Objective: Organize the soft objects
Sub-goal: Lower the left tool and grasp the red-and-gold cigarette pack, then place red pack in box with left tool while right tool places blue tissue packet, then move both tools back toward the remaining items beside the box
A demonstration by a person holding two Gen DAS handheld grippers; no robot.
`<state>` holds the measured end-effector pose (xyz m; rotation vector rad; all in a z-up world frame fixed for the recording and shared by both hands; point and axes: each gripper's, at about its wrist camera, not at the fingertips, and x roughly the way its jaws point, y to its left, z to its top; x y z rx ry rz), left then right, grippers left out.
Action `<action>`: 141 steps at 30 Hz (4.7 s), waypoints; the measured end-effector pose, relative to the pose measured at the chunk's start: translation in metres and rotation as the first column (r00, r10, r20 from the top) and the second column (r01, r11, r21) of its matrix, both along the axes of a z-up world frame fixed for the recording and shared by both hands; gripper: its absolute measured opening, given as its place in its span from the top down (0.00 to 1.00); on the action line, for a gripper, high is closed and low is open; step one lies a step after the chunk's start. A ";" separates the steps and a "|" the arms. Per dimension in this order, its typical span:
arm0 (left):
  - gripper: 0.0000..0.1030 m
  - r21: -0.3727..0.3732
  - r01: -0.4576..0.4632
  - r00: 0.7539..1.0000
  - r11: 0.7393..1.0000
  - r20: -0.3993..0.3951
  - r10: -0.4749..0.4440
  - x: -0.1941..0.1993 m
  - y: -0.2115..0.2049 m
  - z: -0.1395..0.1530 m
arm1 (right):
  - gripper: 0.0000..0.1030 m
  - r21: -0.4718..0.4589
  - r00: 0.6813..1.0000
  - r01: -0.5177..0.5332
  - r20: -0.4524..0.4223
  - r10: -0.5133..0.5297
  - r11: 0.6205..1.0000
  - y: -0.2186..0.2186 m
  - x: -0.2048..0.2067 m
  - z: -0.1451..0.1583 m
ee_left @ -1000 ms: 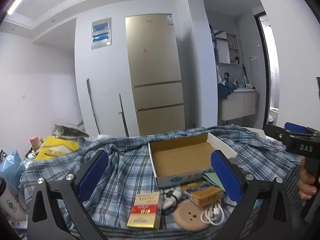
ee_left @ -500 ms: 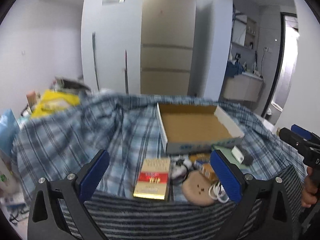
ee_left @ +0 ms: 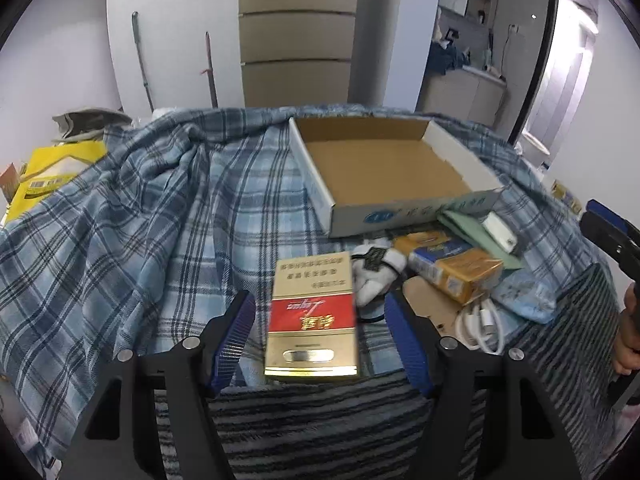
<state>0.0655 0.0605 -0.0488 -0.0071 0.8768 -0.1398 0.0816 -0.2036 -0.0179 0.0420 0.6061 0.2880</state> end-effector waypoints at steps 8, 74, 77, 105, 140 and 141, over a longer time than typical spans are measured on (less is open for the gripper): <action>0.32 -0.016 0.026 0.994 1.000 -0.107 -0.028 0.017 0.007 -0.024 | 0.08 -0.012 0.999 -0.017 -0.037 0.016 1.000 0.003 0.006 -0.013; 0.43 0.069 0.035 0.905 0.997 0.422 -0.061 -0.078 -0.062 0.114 | 0.66 -0.046 0.992 -0.127 0.016 0.128 0.991 0.015 -0.021 0.045; 0.43 0.032 0.001 0.887 0.999 0.462 -0.016 -0.062 -0.062 0.128 | 0.66 -0.058 0.991 -0.094 0.087 0.099 0.994 0.021 -0.011 0.068; 0.43 0.092 -0.084 0.985 0.992 0.158 0.068 0.154 -0.066 0.023 | 0.66 -0.140 0.999 0.038 -0.028 -0.043 0.989 0.048 0.166 0.001; 0.00 0.039 -0.107 0.838 0.993 0.541 0.069 0.039 -0.082 0.129 | 0.27 -0.063 0.996 0.060 0.071 -0.055 0.996 0.011 0.114 0.064; 0.00 0.047 -0.106 0.832 0.993 0.552 0.063 0.031 -0.085 0.134 | 0.26 -0.061 0.994 0.067 0.090 -0.062 0.996 0.008 0.106 0.070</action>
